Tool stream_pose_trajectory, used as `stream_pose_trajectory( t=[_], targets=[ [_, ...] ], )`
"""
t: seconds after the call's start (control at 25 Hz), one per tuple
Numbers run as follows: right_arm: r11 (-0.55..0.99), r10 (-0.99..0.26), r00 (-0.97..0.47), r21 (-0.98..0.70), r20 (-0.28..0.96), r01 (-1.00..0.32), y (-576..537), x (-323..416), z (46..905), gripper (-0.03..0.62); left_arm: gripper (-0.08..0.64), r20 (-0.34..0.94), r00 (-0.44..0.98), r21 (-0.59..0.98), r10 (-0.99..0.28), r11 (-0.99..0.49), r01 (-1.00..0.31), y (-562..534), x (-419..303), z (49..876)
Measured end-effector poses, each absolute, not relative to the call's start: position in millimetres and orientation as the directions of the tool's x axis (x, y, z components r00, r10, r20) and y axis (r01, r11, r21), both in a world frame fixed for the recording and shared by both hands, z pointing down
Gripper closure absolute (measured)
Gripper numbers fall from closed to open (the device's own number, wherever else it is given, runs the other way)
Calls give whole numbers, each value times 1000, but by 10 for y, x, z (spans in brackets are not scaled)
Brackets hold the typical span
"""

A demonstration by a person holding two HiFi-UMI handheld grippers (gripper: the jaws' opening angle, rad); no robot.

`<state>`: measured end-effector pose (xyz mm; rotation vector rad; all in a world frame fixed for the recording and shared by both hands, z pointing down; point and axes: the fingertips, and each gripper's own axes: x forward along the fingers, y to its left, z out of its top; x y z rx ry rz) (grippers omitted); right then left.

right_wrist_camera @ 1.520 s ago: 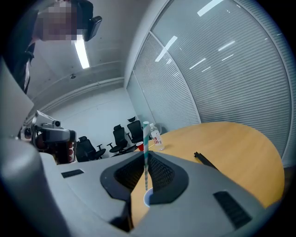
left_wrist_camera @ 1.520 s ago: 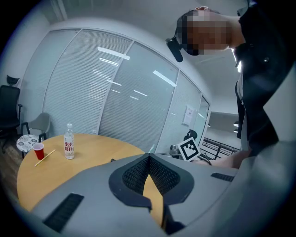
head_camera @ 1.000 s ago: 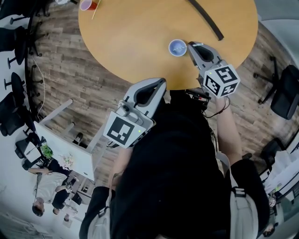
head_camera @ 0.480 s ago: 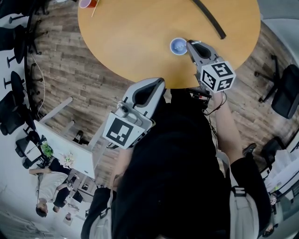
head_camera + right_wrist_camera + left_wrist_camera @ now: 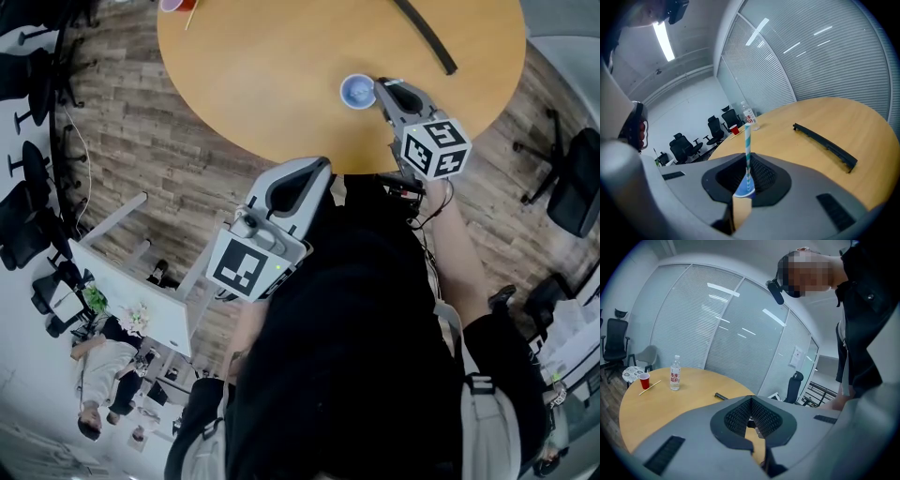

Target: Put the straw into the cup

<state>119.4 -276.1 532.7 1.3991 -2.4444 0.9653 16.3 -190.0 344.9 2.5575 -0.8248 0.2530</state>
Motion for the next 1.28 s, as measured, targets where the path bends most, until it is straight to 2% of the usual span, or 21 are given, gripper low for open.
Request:
stream_pose_trajectory(
  t=[0.96, 1.12, 1.28],
  targets=[
    [334, -682, -548, -460, 485, -823, -2690, 1089, 5502, 554, 549, 305, 796, 350, -523, -716, -604, -1859, 52, 3429],
    [337, -672, -552, -459, 493, -822, -2695, 1093, 5540, 478, 549, 302, 799, 346, -520, -721, -600, -1874, 97, 3428],
    [344, -656, -556, -453, 511, -823, -2675, 1098, 5594, 444, 549, 300, 802, 351, -517, -721, -597, -1860, 129, 3443]
  ],
)
